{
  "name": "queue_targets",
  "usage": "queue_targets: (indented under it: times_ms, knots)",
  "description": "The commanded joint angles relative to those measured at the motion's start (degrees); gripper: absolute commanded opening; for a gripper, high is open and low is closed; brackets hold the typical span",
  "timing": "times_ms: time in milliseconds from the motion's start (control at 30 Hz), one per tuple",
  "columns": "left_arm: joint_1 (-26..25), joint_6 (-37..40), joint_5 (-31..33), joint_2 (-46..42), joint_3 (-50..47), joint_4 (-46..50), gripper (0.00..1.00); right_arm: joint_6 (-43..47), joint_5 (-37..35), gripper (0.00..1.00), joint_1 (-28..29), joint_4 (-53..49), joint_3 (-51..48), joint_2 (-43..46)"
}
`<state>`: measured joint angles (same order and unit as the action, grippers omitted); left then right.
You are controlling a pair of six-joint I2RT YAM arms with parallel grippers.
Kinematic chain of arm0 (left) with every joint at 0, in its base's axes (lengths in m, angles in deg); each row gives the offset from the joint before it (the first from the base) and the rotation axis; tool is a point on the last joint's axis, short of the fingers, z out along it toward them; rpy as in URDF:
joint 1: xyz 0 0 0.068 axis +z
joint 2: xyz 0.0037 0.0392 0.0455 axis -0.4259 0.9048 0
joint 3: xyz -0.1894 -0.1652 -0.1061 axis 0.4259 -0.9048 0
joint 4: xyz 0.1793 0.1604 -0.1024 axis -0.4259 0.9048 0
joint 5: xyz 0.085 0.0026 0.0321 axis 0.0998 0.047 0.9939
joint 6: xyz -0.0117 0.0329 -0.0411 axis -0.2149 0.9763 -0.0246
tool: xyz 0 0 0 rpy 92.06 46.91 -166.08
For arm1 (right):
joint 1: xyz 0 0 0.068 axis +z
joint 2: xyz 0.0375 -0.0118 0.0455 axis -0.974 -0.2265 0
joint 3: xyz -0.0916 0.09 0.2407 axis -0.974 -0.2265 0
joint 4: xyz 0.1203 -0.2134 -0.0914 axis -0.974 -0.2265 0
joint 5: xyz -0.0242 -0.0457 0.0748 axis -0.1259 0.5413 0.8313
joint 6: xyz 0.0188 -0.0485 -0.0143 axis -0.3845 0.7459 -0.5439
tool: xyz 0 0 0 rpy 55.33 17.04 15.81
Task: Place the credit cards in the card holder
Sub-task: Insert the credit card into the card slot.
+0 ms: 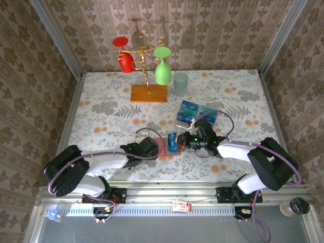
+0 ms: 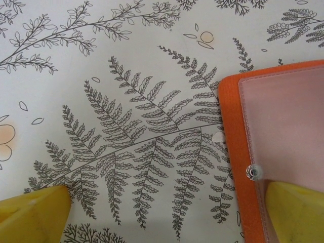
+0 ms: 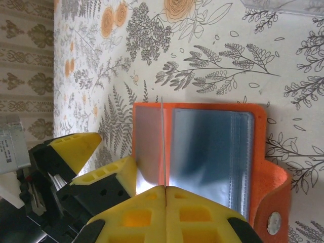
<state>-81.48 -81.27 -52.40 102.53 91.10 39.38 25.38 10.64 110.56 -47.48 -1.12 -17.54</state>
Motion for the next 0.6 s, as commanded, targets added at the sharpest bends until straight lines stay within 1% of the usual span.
queue_targets:
  times_ms: [0, 567]
  knots:
    - [-0.5, -1.4, 1.5, 0.5, 0.5, 1.5, 1.0, -1.5, -2.8, 0.0, 0.8, 5.7, -0.9, 1.7]
    - [-0.9, -1.9, 2.0, 0.8, 0.4, 1.7, 1.0, -4.0, -4.0, 0.0, 2.6, 12.7, -1.8, -4.3]
